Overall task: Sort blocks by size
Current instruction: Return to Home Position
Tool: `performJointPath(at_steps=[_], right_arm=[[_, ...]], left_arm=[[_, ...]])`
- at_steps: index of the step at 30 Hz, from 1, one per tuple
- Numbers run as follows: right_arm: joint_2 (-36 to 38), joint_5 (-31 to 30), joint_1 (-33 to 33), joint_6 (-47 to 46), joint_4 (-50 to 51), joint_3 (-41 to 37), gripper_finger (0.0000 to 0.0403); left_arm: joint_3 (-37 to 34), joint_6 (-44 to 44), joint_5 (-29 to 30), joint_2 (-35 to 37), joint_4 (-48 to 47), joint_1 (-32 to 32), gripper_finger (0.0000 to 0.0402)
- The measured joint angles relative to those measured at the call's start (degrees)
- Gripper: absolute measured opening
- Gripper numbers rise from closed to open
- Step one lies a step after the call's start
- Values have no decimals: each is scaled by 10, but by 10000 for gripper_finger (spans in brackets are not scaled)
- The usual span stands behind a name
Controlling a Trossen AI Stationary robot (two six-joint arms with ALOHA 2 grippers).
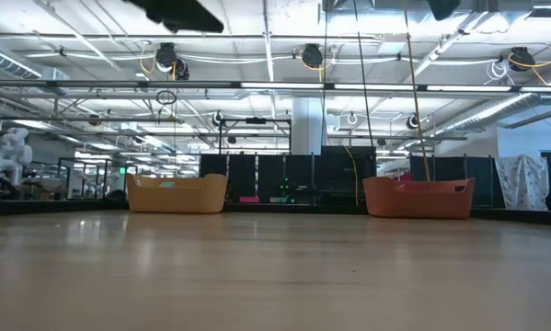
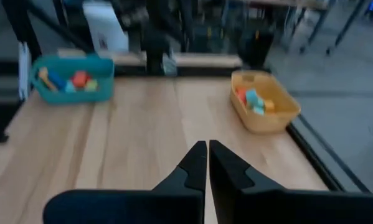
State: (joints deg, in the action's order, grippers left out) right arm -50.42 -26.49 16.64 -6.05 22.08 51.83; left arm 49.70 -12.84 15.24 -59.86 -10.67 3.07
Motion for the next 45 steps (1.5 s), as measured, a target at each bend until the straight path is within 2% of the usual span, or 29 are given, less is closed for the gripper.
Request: performJointPath(at_steps=[5, 12, 17, 20, 24, 28, 31, 38, 45], right_arm=[[84, 55, -22, 34, -165, -125, 2], [124, 82, -77, 40, -278, -229, 2], [120, 166, -132, 37, -343, -267, 2], [113, 216, -167, 28, -385, -284, 2], [108, 262, -201, 10, -422, -305, 2], [99, 296, -212, -6, -475, -327, 2], [88, 299, -206, -19, -515, -342, 2], [52, 299, -186, -51, -555, -362, 2], [40, 296, -181, -35, -567, -361, 2]], left_arm=[[-72, 16, -40, 37, 67, -47, 6], [-121, 48, -120, 47, 107, -123, 8], [-137, 59, -165, 47, 138, -169, 8], [-137, 77, -168, 54, 122, -176, 8], [-138, 94, -168, 86, 83, -150, 8], [-139, 107, -112, 124, 39, -108, 8], [-176, 112, -79, 157, 67, -82, 8], [-278, 167, -61, 250, 94, -59, 8], [-323, 171, -57, 345, 77, -58, 8]])
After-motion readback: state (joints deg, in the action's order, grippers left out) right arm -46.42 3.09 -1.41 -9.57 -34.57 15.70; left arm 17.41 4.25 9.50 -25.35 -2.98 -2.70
